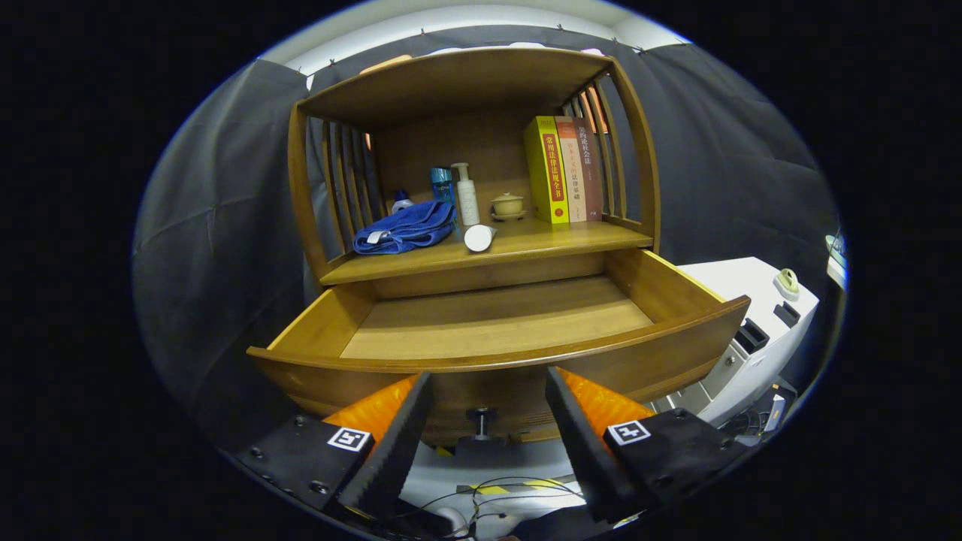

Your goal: Pull open the drawer, take out the items inside it, and place them on the countertop above the cabinet.

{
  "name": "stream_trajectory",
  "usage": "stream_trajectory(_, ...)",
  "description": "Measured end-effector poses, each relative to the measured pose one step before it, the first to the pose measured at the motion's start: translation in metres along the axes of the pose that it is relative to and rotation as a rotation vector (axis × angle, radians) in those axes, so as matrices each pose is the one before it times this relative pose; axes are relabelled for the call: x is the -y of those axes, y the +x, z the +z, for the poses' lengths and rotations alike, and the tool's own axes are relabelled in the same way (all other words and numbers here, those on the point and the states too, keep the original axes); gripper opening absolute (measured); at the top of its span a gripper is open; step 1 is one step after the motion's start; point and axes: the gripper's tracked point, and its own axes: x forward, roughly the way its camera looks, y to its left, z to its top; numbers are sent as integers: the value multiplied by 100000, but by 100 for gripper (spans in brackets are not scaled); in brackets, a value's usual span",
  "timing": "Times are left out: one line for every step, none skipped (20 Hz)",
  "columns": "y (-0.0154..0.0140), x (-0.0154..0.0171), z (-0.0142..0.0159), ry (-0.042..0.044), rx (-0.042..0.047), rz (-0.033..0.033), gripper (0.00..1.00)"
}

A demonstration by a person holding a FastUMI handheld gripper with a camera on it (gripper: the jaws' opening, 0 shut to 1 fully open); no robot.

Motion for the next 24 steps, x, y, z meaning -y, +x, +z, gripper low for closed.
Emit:
stream_trajectory(140, -6, -25, -882, 607, -615, 99)
stream_trajectory(123, 123, 177, -850, 1526, -772, 99)
stream_trajectory(58, 58, -41, -865, 584, -858, 99)
stream_trajectory(118, 34, -40, -1509, 1122, -778, 98)
stream_trajectory(-3, 217, -110, -1085, 761, -1596, 98)
stream_trajectory(-38, 2, -69, -195, 776, -851, 97)
stream_trajectory(136, -151, 87, -254, 985, -315, 96)
stream_trajectory(72, -28, -18, -288, 404, 65, 97)
stream_trajectory(51, 91, 140, 389, 645, -79, 97)
stream_trajectory(169, -59, 14, -18, -224, 35, 97)
stream_trajectory(267, 100, 186, -435, 11, 24, 97)
stream_trajectory(368, 64, 146, 76, 78, 86, 97)
stream_trajectory(260, 51, 186, 144, 151, 241, 97)
stream_trajectory(407, 28, 162, 402, 189, 264, 97)
stream_trajectory(379, 30, 246, 56, 421, -48, 97)
stream_trajectory(436, -3, 186, -646, 283, -158, 97)
stream_trajectory(335, 99, 231, -684, 567, -128, 97)
stream_trajectory(434, -20, 303, -107, 734, -40, 97)
stream_trajectory(556, 20, 507, -183, 985, 100, 97)
stream_trajectory(453, 7, 503, -124, 1077, 1, 97)
stream_trajectory(567, 106, 62, -675, -641, 13, 97)
stream_trajectory(406, -2, 250, 84, 179, -93, 97)
stream_trajectory(594, 34, -9, 175, -4, 43, 98)
stream_trajectory(551, -56, 260, 114, 320, 26, 98)
